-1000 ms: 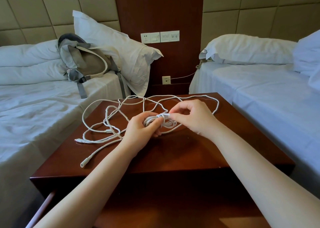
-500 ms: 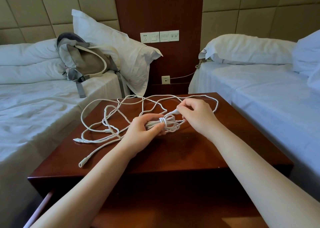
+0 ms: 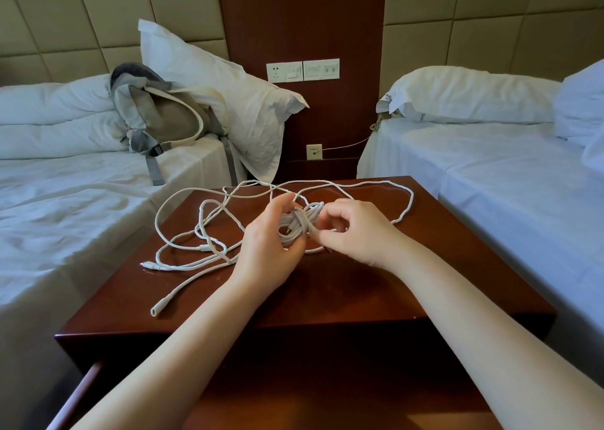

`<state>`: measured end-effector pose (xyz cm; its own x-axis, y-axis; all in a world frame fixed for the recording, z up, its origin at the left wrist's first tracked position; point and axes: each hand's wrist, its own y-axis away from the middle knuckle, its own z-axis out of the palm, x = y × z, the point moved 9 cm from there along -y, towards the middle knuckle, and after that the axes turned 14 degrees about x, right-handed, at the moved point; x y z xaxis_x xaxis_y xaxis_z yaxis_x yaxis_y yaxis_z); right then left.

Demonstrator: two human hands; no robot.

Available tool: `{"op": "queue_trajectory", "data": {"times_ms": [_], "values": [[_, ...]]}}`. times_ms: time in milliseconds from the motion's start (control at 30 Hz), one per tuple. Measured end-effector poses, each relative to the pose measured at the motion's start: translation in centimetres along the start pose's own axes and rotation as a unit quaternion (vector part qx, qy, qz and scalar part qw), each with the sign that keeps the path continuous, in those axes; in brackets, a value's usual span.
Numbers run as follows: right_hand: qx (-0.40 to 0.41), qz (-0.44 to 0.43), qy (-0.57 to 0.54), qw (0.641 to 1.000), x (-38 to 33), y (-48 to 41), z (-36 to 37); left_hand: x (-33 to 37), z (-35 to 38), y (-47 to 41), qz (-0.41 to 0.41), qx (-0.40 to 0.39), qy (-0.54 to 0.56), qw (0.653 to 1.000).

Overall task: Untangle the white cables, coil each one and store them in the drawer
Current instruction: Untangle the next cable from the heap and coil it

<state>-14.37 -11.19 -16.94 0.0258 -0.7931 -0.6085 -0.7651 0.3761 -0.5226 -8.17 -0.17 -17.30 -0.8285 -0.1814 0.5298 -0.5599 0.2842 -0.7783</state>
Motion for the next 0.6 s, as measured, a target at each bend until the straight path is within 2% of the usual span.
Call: {"op": "queue_trajectory", "data": {"times_ms": [233,400,600], "values": [[-0.012,0.002,0.001,1.0,-0.2,-0.1,-0.4,-0.3,0.3,0.0,-0.019,-0.02,0.011,1.0],[0.017,0.094,-0.133,0.987,1.2,-0.3,-1.4,0.7,0.7,0.3,0.037,-0.048,-0.005,0.998],[0.016,0.118,-0.169,0.978,1.9,-0.1,-1.7,1.4,1.7,0.9,0.105,-0.088,-0.021,0.99]]}}
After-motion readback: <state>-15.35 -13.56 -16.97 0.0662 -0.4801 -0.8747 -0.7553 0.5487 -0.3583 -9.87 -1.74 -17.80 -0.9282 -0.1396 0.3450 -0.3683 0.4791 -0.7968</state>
